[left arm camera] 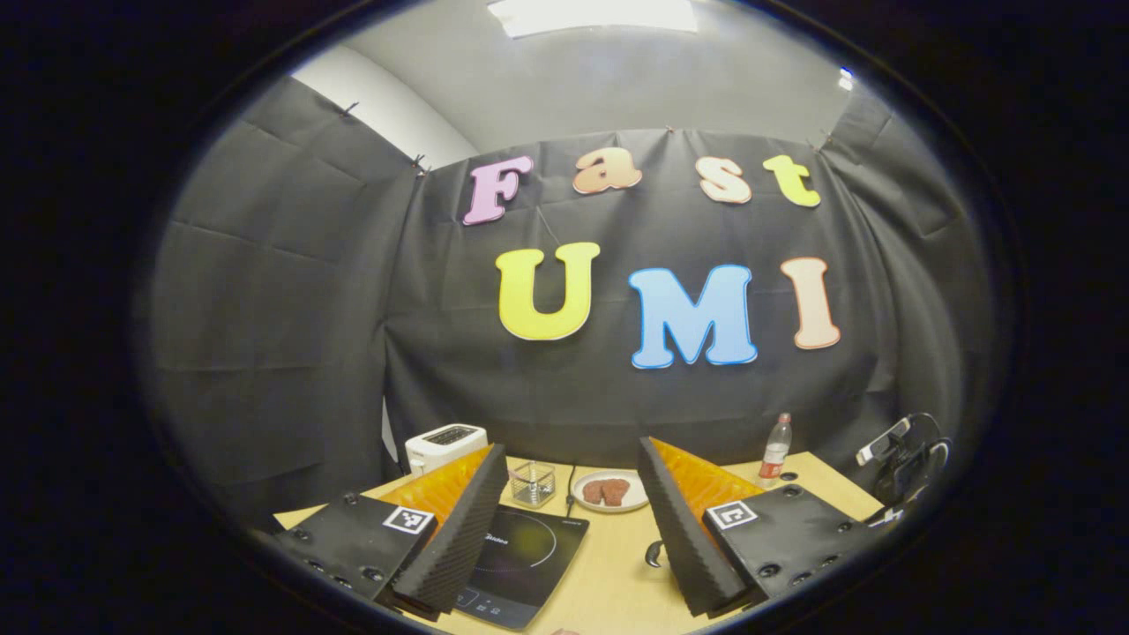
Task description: First push the handle of the pot to place it horizontally, then grasp the pot with both hands and set it on the induction cooktop.
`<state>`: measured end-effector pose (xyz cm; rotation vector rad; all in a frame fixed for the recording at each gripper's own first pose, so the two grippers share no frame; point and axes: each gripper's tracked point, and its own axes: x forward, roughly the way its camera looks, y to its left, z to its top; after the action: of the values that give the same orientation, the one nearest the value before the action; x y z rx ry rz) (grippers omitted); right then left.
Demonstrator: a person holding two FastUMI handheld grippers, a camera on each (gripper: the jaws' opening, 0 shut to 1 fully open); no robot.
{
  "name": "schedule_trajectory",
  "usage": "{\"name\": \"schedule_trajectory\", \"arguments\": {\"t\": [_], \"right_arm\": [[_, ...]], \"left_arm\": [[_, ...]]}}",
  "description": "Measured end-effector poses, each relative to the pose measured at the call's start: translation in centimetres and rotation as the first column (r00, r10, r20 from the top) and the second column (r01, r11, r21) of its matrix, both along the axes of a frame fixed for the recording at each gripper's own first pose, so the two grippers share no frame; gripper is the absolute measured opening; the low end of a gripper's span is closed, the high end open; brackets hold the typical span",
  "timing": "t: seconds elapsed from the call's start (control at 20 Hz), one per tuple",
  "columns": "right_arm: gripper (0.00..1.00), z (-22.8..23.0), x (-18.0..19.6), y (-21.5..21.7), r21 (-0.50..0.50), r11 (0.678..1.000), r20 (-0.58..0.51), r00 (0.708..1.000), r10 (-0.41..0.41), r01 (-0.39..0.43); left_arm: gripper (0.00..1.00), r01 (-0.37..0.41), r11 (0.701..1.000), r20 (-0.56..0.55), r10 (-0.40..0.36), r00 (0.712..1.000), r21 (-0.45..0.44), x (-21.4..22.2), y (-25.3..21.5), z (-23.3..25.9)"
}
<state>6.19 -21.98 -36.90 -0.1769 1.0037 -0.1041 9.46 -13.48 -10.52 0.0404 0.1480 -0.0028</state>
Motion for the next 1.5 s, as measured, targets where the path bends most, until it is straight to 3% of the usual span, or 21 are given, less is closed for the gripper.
{"name": "schedule_trajectory", "arguments": {"t": [0.05, 0.35, 0.55, 0.6, 0.7, 0.75, 0.85, 0.9, 0.95, 1.15, 1.2, 1.25, 1.5], "right_arm": [[0.02, 0.0, 0.6, -0.1, 0.003, 1.000, 0.009, 1.000, 0.011, -0.011], [0.02, 0.3, 2.9, 0.2, 0.085, 0.996, 0.070, 0.998, 0.008, -0.014], [0.02, 2.9, 3.4, 0.9, 0.168, 0.986, 0.176, 0.984, -0.010, -0.020], [0.03, 3.5, 3.6, 1.2, 0.194, 0.981, 0.201, 0.979, -0.017, -0.023], [0.22, 4.3, 4.1, 1.7, 0.241, 0.970, 0.237, 0.971, -0.027, -0.032], [0.48, 4.4, 4.2, 1.8, 0.250, 0.968, 0.242, 0.970, -0.034, -0.029], [0.98, 4.0, 4.6, 1.0, 0.231, 0.973, 0.243, 0.969, -0.052, -0.005], [0.96, 3.9, 4.8, 0.8, 0.225, 0.974, 0.240, 0.969, -0.062, 0.007], [0.97, 3.7, 4.9, 0.8, 0.222, 0.975, 0.235, 0.970, -0.070, 0.016], [0.98, 2.9, 5.7, 0.1, 0.190, 0.980, 0.220, 0.970, -0.104, 0.062], [0.97, 2.4, 5.8, 0.0, 0.182, 0.980, 0.212, 0.970, -0.116, 0.078], [0.98, 2.1, 5.9, -0.2, 0.180, 0.979, 0.203, 0.970, -0.130, 0.094], [0.97, 0.6, 6.4, -0.8, 0.162, 0.975, 0.165, 0.970, -0.179, 0.152]], "left_arm": [[0.96, -0.009, 1.000, -0.011, 0.009, 1.000, 0.004, 0.1, -0.2, -0.4], [1.00, -0.038, 0.999, -0.072, 0.040, 0.997, 0.030, 0.2, -2.1, -3.4], [0.92, -0.019, 0.999, -0.133, 0.023, 0.991, 0.031, 1.0, -3.5, -6.6], [1.00, -0.007, 0.999, -0.151, 0.011, 0.988, 0.032, 1.4, -4.0, -7.5], [1.00, 0.023, 0.999, -0.193, -0.018, 0.981, 0.023, 2.4, -5.1, -10.0], [0.96, 0.039, 0.999, -0.220, -0.035, 0.975, 0.013, 3.0, -5.7, -11.4], [1.00, 0.074, 0.997, -0.267, -0.072, 0.961, -0.003, 3.9, -6.8, -14.1], [0.92, 0.095, 0.995, -0.288, -0.094, 0.953, -0.009, 4.4, -7.3, -15.2], [0.97, 0.120, 0.993, -0.315, -0.119, 0.942, -0.016, 4.8, -8.0, -16.7], [0.97, 0.187, 0.980, -0.429, -0.195, 0.882, -0.060, 6.2, -9.9, -23.1], [0.92, 0.203, 0.977, -0.454, -0.212, 0.866, -0.069, 6.5, -10.3, -24.5], [1.00, 0.220, 0.973, -0.473, -0.227, 0.851, -0.071, 6.9, -10.7, -25.8], [0.98, 0.268, 0.956, -0.574, -0.286, 0.768, -0.118, 7.7, -12.4, -31.1]]}}
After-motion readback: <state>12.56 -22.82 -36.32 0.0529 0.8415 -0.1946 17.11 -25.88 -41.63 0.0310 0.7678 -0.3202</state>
